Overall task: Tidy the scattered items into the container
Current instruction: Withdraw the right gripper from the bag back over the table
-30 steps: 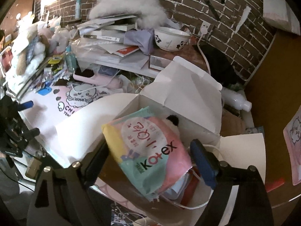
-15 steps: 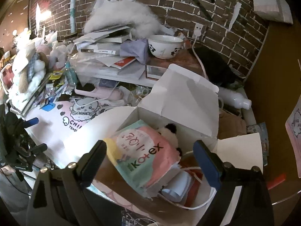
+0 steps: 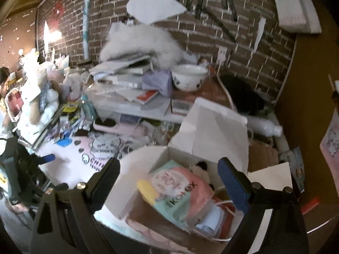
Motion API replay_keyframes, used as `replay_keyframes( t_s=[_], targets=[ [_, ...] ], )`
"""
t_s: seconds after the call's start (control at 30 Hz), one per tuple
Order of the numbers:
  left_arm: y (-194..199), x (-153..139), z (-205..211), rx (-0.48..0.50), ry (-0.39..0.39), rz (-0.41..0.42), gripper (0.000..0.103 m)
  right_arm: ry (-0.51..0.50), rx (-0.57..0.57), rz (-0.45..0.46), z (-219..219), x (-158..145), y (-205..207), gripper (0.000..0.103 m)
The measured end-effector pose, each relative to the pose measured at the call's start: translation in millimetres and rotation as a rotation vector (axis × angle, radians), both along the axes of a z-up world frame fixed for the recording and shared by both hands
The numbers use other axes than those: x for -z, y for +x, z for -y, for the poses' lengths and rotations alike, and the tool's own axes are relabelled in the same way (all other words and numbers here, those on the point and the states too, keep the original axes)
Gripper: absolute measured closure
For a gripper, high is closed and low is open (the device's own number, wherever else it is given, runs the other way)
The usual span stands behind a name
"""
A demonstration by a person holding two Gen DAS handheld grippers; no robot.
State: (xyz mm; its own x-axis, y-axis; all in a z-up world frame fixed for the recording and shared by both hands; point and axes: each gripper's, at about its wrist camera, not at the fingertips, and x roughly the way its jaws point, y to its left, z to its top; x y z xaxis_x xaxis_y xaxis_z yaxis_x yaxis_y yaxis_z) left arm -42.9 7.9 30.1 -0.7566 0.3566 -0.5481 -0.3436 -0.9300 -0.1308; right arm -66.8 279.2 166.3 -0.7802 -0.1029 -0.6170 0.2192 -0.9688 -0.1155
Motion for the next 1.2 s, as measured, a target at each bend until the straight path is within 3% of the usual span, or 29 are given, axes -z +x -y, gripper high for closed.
replay_keyframes(
  t_s=[0.2,0.53,0.83,1.2],
  targets=[
    [8.1,-5.8,8.5,-0.047,0.007,-0.018,0.001,-0.03,-0.028,-0.109,27.0,-0.8,15.3,0.011],
    [18.1,-13.2,27.0,-0.16,-0.013,-0.038,0.001,-0.093,-0.054,-0.174,77.1,18.5,39.1,0.011],
    [23.9,-4.9,41.8,-0.262,-0.051,-0.03,0.001,-0.161,-0.058,-0.133,106.6,63.6,60.3,0.01],
    [29.7,7.6,50.8,-0.325,-0.061,-0.006,0.001,-0.193,0.096,-0.106,112.2,112.5,69.4,0.01]
  ],
)
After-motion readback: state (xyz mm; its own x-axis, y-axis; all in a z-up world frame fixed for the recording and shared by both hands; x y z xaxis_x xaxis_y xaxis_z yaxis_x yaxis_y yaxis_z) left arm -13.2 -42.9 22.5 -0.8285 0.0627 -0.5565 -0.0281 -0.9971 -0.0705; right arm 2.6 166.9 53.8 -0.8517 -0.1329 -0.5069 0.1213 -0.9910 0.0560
